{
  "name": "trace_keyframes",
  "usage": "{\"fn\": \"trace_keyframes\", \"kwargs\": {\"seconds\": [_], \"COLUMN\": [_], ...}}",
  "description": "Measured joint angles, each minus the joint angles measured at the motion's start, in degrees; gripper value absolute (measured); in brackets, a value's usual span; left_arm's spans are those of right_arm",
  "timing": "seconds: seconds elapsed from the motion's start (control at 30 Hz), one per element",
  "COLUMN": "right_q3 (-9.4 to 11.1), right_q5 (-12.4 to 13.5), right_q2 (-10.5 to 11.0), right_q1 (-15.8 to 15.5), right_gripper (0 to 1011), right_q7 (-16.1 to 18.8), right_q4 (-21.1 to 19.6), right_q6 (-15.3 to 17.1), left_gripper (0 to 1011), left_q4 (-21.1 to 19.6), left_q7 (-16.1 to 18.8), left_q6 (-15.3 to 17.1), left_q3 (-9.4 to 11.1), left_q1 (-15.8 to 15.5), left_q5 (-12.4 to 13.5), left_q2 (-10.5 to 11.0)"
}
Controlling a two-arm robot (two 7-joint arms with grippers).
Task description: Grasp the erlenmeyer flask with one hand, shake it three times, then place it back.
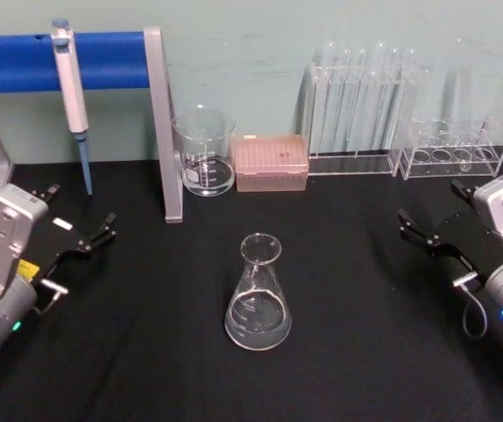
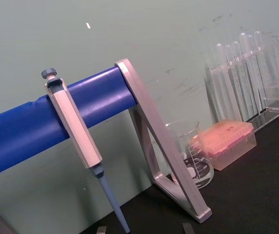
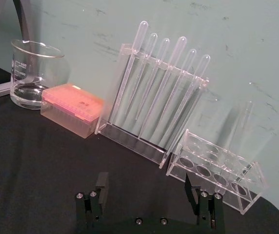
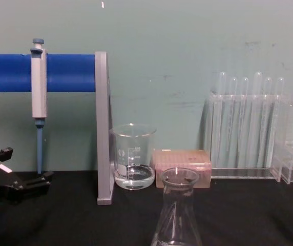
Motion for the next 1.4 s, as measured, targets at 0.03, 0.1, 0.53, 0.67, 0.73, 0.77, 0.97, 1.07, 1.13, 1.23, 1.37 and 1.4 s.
{"fn": "trace_keyframes", "kwargs": {"seconds": [0.03,0.1,0.53,0.67,0.73,0.77,0.97,1.07,1.13,1.23,1.37,1.4], "right_q3": [0.0,0.0,0.0,0.0,0.1,0.1,1.3,2.1,2.5,3.2,4.0,4.3], "right_q5": [0.0,0.0,0.0,0.0,0.0,0.0,-0.2,0.6,1.0,1.8,3.0,3.4], "right_q2": [0.0,0.0,0.0,0.0,0.0,0.0,-0.2,-0.2,-0.1,0.1,0.5,0.7], "right_q1": [0.0,0.0,0.0,0.0,0.0,0.0,-0.6,-1.1,-1.3,-1.9,-2.9,-3.3], "right_gripper": [1003,1003,1003,1003,1003,1002,1002,1003,1003,1003,1002,1003], "right_q7": [0.0,0.0,0.0,0.0,0.0,0.0,1.6,2.9,3.5,4.7,6.6,7.4], "right_q4": [0.0,0.0,0.0,0.0,0.0,0.0,-0.3,-0.6,-0.8,-1.3,-2.3,-2.9], "right_q6": [0.0,0.0,0.0,0.0,0.0,0.0,-0.2,-0.6,-0.7,-1.1,-1.4,-1.5], "left_gripper": [1001,1001,1001,1001,1001,1001,1001,1001,1001,1001,1001,1001], "left_q4": [0.0,0.0,0.0,0.0,0.0,0.0,0.0,0.0,0.0,0.0,0.0,0.0], "left_q7": [0.0,0.0,0.0,0.0,0.0,0.0,0.0,0.0,0.0,0.0,0.0,0.0], "left_q6": [0.0,0.0,0.0,0.0,0.0,0.0,0.0,0.0,0.0,0.0,0.0,0.0], "left_q3": [0.0,0.0,0.0,0.0,0.0,0.0,0.0,0.0,0.0,0.0,0.0,0.0], "left_q1": [0.0,0.0,0.0,0.0,0.0,0.0,0.0,0.0,0.0,0.0,0.0,0.0], "left_q5": [0.0,0.0,0.0,0.0,0.0,0.0,0.0,0.0,0.0,0.0,0.0,0.0], "left_q2": [0.0,0.0,0.0,0.0,0.0,0.0,0.0,0.0,0.0,0.0,0.0,0.0]}}
